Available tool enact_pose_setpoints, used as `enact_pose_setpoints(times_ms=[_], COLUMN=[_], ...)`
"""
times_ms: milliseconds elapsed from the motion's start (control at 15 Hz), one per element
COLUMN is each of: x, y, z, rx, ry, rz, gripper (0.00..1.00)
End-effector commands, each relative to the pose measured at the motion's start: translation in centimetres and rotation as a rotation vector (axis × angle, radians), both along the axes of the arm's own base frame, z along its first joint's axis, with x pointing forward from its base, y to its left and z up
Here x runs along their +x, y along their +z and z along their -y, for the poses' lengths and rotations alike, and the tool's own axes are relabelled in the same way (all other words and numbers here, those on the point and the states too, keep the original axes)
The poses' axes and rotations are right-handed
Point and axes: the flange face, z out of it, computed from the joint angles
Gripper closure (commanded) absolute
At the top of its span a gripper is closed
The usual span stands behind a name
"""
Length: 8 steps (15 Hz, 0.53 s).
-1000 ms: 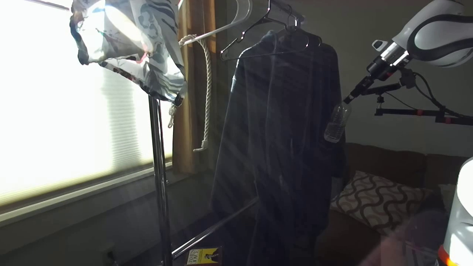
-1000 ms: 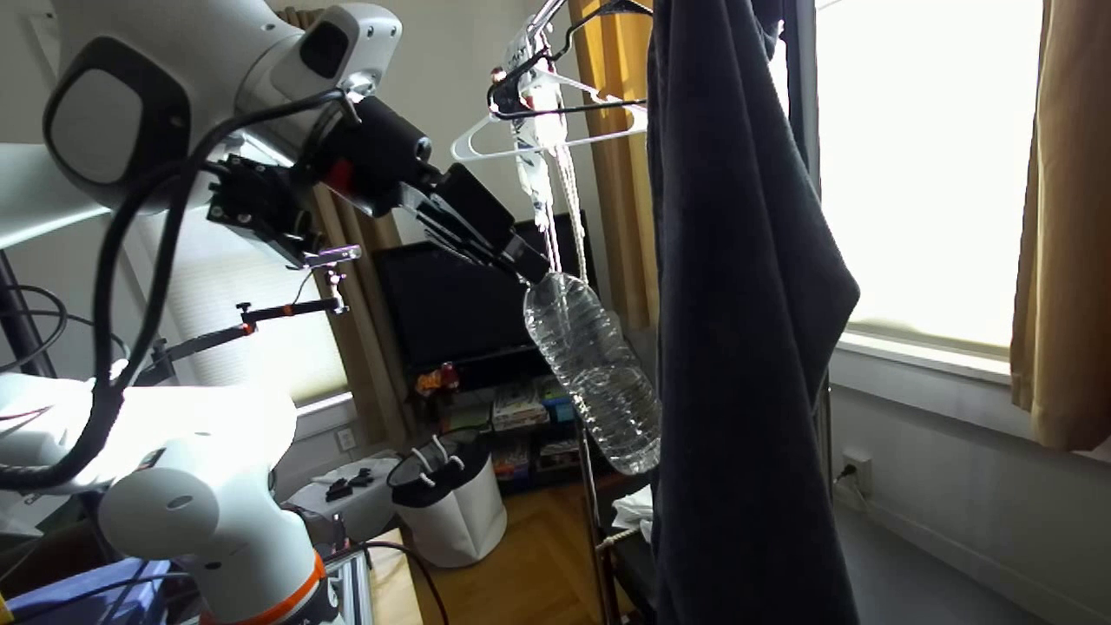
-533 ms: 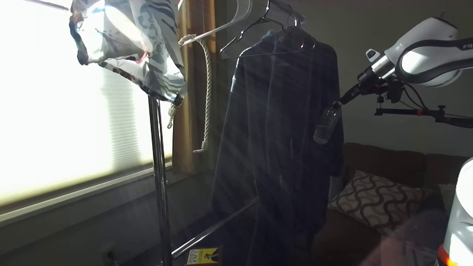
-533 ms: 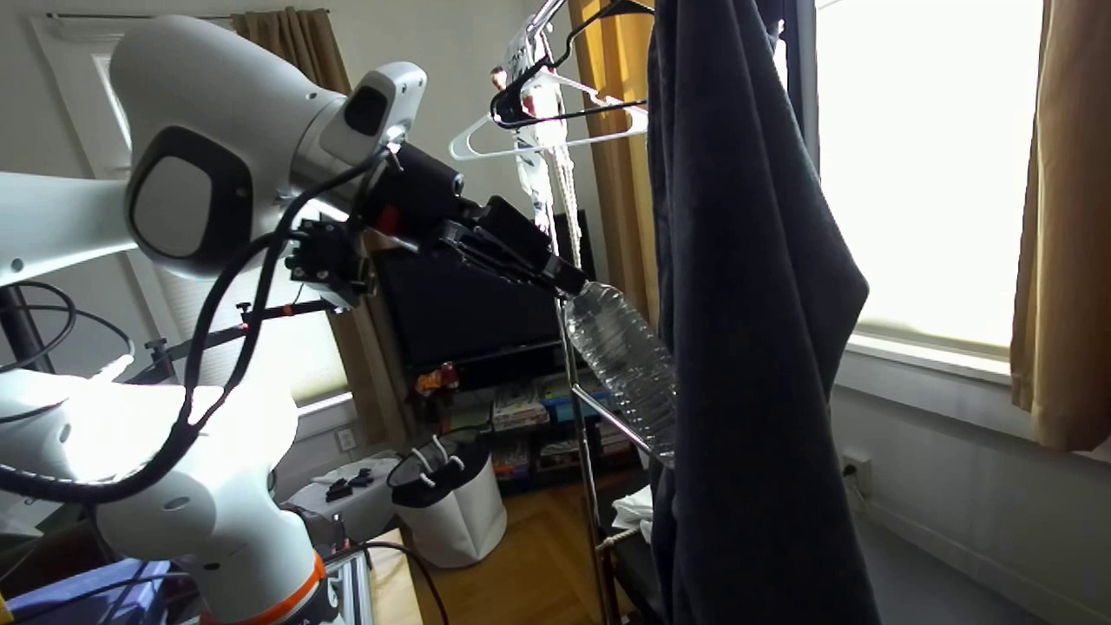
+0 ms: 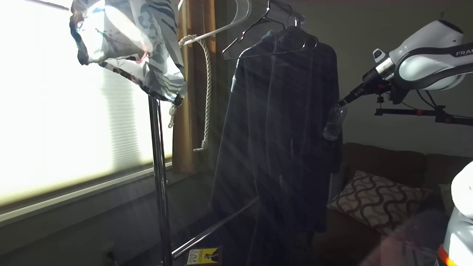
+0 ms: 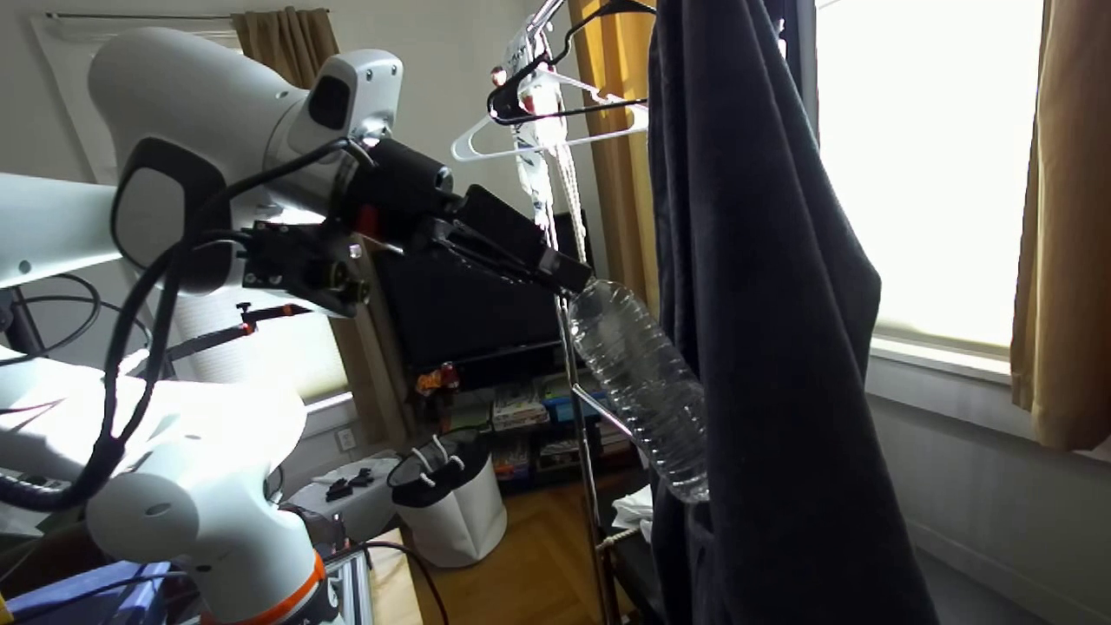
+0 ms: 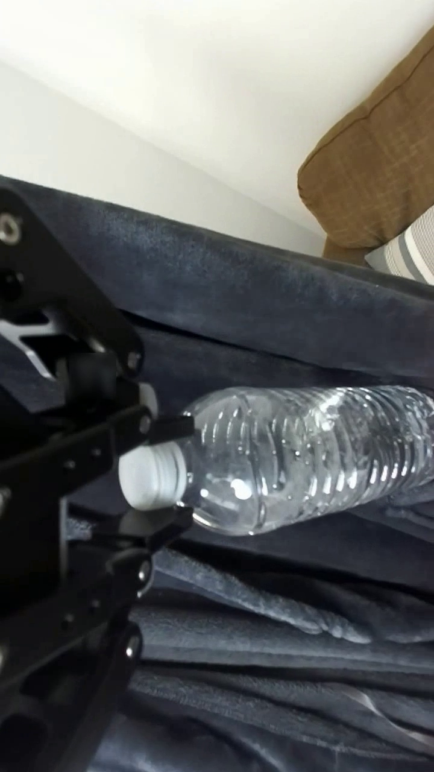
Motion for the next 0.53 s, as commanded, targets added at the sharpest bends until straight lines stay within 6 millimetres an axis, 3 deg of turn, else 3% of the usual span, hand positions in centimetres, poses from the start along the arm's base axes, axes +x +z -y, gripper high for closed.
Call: enact_pose_setpoints(times_ms=[0,467], x=[0.0,2.0], y=[0.0,-1.6], z=[0.1,0.5], rx=[-0.003,0.049], ry=[-0.003,0.011], rz=[-0.007,0.001], gripper=[0.92,0.92])
